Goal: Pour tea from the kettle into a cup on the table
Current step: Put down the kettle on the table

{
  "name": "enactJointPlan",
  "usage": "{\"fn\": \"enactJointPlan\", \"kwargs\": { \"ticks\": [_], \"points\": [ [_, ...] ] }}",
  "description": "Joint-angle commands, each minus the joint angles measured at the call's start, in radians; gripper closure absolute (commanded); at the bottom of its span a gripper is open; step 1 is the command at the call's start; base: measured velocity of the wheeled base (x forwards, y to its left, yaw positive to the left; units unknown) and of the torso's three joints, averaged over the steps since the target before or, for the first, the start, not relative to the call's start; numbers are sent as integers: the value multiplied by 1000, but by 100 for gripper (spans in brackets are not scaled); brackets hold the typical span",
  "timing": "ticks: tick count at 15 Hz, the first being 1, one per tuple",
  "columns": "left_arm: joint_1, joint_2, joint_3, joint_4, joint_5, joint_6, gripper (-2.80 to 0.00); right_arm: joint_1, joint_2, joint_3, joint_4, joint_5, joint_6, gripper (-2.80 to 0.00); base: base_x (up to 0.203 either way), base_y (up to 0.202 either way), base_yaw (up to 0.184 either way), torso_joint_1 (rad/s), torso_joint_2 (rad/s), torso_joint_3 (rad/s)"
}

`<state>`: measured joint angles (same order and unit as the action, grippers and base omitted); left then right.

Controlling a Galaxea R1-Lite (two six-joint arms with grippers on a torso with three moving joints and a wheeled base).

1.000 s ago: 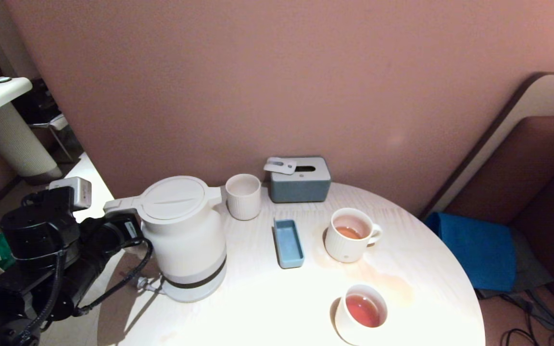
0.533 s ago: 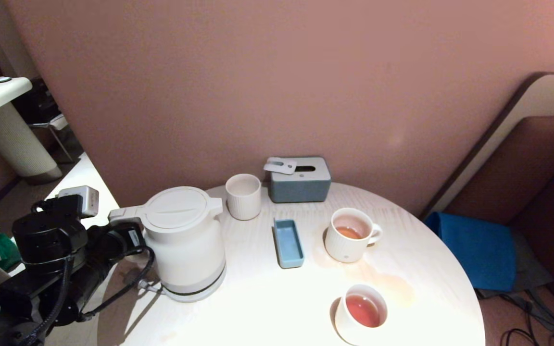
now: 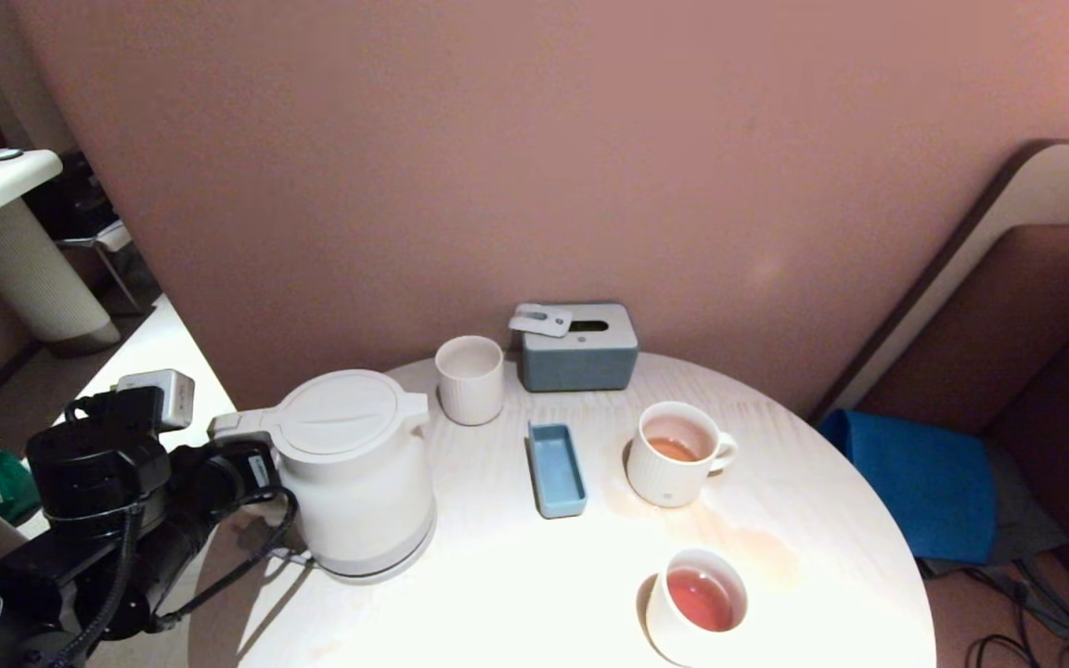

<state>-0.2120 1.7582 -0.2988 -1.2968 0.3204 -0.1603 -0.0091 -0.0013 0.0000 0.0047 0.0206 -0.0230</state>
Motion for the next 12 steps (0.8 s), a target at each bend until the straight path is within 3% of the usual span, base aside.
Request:
{"fn": "enactJointPlan", "kwargs": {
  "ticks": [1, 12],
  "points": [
    [-1, 15, 9, -1, 0, 1, 0, 0, 1, 0, 0, 1, 0, 0, 0, 0, 0, 0, 0, 0],
    [-4, 12, 10, -1, 0, 1, 0, 0, 1, 0, 0, 1, 0, 0, 0, 0, 0, 0, 0, 0]
  ]
}}
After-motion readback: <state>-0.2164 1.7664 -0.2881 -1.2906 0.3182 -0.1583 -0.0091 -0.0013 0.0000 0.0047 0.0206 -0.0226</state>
